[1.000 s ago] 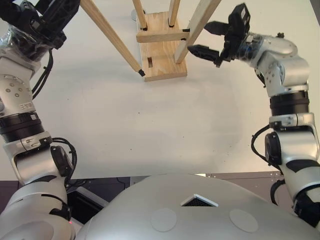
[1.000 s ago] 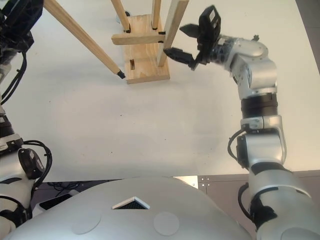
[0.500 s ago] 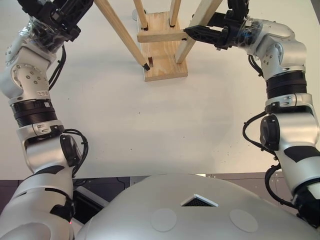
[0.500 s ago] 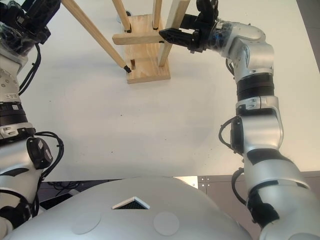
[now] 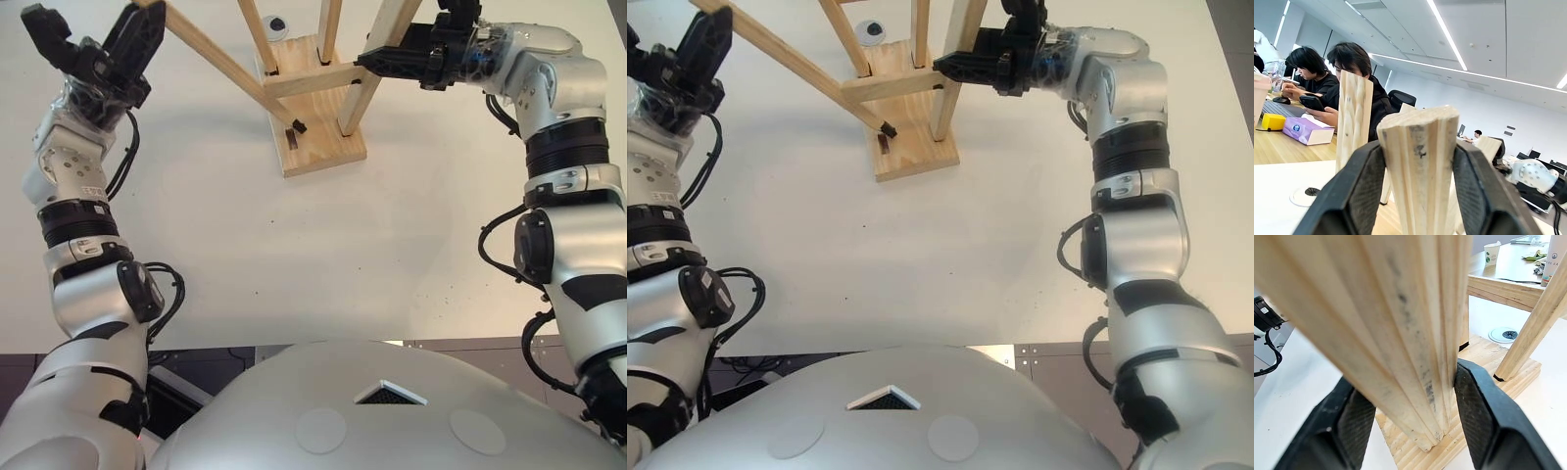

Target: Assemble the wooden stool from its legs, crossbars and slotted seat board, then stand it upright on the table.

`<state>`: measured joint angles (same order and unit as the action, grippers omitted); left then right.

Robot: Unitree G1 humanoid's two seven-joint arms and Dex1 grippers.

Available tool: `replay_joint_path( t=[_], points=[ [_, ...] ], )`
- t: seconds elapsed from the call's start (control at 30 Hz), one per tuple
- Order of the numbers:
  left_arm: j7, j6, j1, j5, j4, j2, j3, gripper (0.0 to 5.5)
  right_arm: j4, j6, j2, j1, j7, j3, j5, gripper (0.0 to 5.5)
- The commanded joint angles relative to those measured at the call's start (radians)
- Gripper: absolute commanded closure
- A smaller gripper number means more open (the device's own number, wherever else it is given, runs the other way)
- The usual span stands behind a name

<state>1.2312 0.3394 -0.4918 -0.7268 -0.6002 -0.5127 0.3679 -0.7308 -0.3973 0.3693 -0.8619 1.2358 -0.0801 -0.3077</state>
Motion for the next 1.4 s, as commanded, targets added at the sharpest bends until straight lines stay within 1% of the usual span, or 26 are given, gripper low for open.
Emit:
replay_joint_path(
  t=[0.03, 0.13, 0.3, 0.47, 0.73, 0.97, 1.03, 1.13, 1.33, 1.4],
  points=[
    [0.040, 0.016, 0.064, 0.050, 0.066, -0.047, -0.043, 3.51, -0.025, -0.021, 0.003, -0.003, 0.011, -0.007, 0.019, 3.21],
    [0.064, 0.020, 0.089, 0.051, 0.095, -0.081, -0.039, 3.51, -0.028, -0.019, -0.002, -0.002, 0.005, -0.002, 0.019, 3.21],
    [0.125, 0.036, 0.086, 0.082, 0.156, -0.163, -0.075, 3.51, -0.031, -0.012, -0.004, 0.003, -0.009, 0.000, 0.025, 3.21],
    [0.151, 0.062, 0.081, 0.091, 0.223, -0.222, -0.086, 3.51, -0.002, -0.006, -0.010, 0.042, -0.033, -0.001, 0.026, 3.26],
    [0.187, 0.044, 0.006, 0.160, 0.191, -0.275, -0.153, 3.51, 0.024, -0.008, -0.018, 0.067, -0.051, -0.001, 0.022, 3.30],
    [0.219, 0.026, -0.092, 0.202, 0.113, -0.312, -0.176, 3.51, 0.068, -0.021, -0.023, 0.104, -0.062, -0.006, 0.013, 3.30],
    [0.240, 0.026, -0.099, 0.218, 0.116, -0.310, -0.202, 3.51, 0.076, -0.022, -0.024, 0.111, -0.069, -0.006, 0.009, 3.30],
    [0.281, 0.016, -0.112, 0.269, 0.129, -0.308, -0.271, 3.51, 0.084, -0.022, -0.023, 0.119, -0.075, -0.003, 0.006, 3.30],
    [0.338, -0.010, -0.215, 0.338, 0.068, -0.309, -0.366, 3.51, 0.099, -0.014, -0.030, 0.144, -0.101, 0.005, 0.000, 3.31],
    [0.324, -0.008, -0.248, 0.355, 0.059, -0.296, -0.388, 3.51, 0.108, -0.013, -0.035, 0.156, -0.109, 0.010, -0.005, 3.32]
  ],
)
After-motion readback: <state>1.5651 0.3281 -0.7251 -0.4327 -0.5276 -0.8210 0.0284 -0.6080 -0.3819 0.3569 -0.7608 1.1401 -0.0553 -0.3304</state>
